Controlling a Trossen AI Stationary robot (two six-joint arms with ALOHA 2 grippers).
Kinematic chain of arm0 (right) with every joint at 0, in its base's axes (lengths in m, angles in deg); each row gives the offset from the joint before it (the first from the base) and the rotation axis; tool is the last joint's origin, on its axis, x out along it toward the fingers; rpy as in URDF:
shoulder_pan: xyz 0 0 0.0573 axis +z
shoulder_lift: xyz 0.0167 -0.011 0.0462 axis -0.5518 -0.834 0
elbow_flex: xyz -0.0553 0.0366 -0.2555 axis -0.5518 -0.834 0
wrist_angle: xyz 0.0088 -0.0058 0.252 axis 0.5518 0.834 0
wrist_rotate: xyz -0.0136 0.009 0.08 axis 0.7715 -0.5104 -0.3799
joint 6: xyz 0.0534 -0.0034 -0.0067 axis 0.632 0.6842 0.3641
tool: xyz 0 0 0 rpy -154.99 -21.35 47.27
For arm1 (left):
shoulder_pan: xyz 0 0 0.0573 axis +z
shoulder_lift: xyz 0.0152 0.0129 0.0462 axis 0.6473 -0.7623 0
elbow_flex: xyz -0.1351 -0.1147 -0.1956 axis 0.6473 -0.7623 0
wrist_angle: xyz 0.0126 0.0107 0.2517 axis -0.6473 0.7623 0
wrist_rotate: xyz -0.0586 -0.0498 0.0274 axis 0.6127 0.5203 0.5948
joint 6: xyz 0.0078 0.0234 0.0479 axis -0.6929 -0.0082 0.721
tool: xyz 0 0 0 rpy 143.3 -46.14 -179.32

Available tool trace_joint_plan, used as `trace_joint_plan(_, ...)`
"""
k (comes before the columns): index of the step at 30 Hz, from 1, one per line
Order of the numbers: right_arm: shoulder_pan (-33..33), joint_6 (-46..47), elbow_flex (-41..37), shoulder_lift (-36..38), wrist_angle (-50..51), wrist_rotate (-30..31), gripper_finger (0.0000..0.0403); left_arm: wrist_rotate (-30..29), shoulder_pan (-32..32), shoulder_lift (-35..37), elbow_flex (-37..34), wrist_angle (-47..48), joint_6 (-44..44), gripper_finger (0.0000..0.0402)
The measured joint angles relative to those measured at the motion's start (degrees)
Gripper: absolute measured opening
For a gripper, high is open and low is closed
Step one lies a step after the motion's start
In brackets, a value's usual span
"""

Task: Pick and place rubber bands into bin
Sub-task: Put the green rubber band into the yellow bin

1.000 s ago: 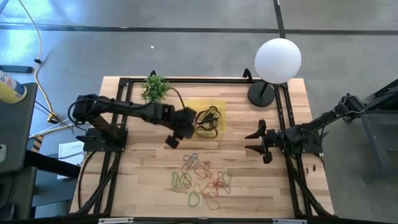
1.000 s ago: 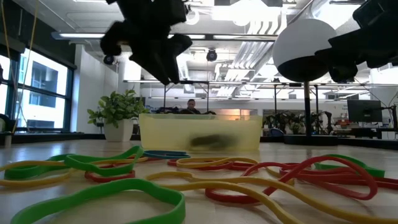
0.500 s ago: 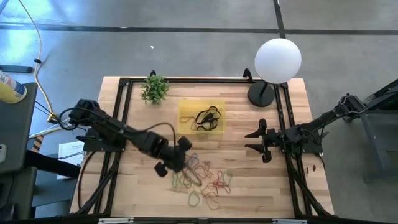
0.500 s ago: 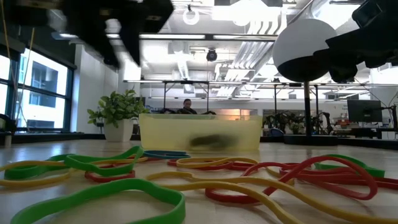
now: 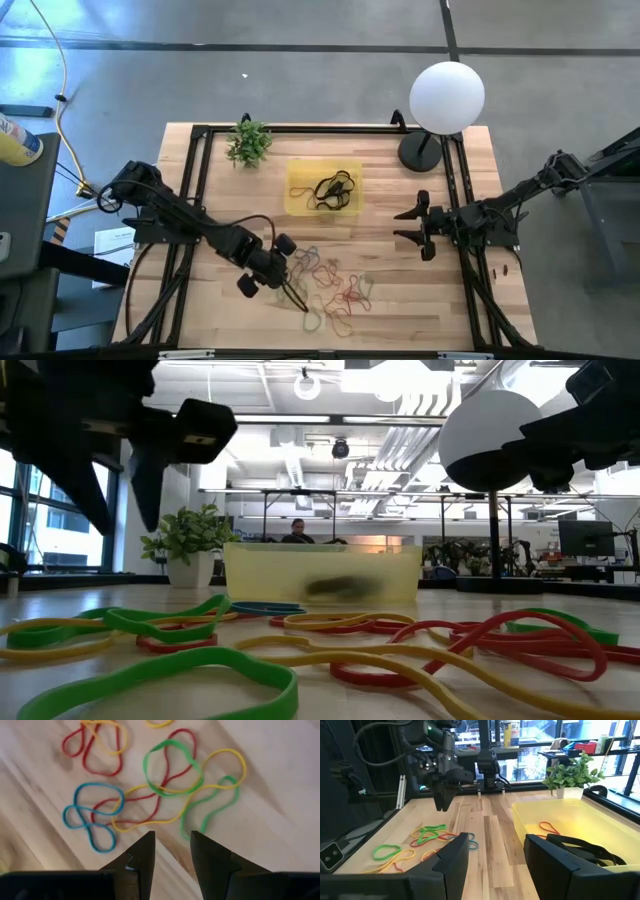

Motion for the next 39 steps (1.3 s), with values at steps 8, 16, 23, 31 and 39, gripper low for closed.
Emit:
trace_joint_plan(8,0.0,0.0,0.0,0.0,0.0,1.2,0.0181,2.9,0.1,0.0,0.0,-10.5,6.4,0.0113)
trace_joint_plan(16,0.0,0.5,0.0,0.0,0.0,1.1,0.0181,2.6,0.7,-3.8,0.0,-16.9,11.1,0.0113)
trace_joint_plan(23,0.0,1.3,0.0,0.0,-0.7,0.8,0.0181,4.4,3.6,-8.6,-0.1,-20.4,11.2,0.0113)
trace_joint_plan(31,0.0,1.6,0.0,0.0,-0.5,0.6,0.0181,9.2,5.4,-11.0,0.0,-22.4,11.2,0.0113)
trace_joint_plan(39,0.0,1.5,0.0,0.0,-0.3,0.9,0.0181,12.0,5.4,-14.0,0.0,-25.2,10.7,0.0113)
